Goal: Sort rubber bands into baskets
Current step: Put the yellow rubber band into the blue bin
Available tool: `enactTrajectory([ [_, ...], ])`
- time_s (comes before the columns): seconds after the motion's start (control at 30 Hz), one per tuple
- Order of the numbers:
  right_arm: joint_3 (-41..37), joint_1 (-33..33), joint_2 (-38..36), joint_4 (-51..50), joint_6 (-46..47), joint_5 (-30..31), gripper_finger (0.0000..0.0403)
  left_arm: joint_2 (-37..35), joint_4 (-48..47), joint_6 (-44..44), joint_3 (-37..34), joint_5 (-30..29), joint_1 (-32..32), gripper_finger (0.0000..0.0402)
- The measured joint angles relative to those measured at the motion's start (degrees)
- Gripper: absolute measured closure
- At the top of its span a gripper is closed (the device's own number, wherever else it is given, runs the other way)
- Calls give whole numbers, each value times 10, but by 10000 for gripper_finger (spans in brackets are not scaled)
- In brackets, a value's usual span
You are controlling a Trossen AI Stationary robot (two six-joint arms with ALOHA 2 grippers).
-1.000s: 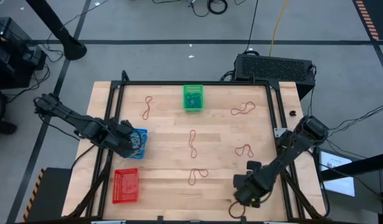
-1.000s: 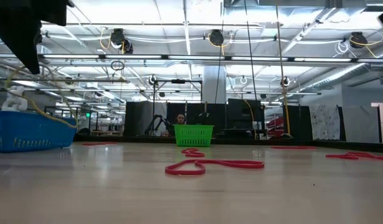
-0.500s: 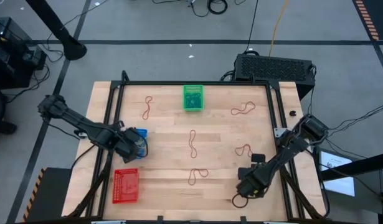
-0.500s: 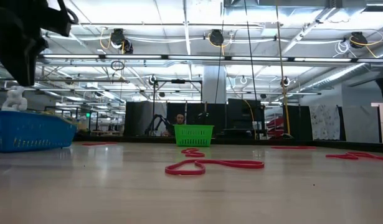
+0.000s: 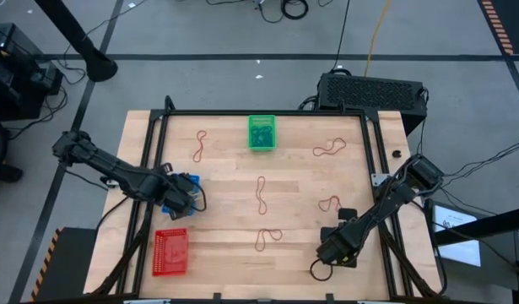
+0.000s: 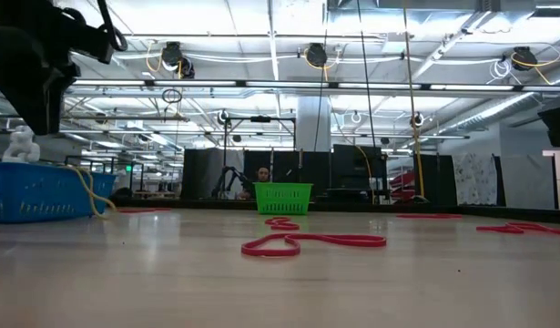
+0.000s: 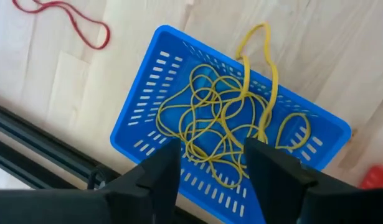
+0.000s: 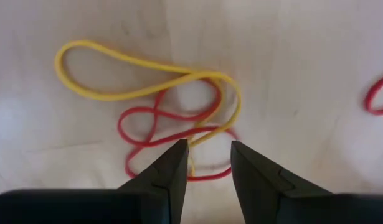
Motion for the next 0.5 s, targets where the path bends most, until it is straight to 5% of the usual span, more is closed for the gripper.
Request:
enactTrajectory([
  [0.5,-12,-53,0,25,-47,36,289,0,72,59,0,22,1,218],
])
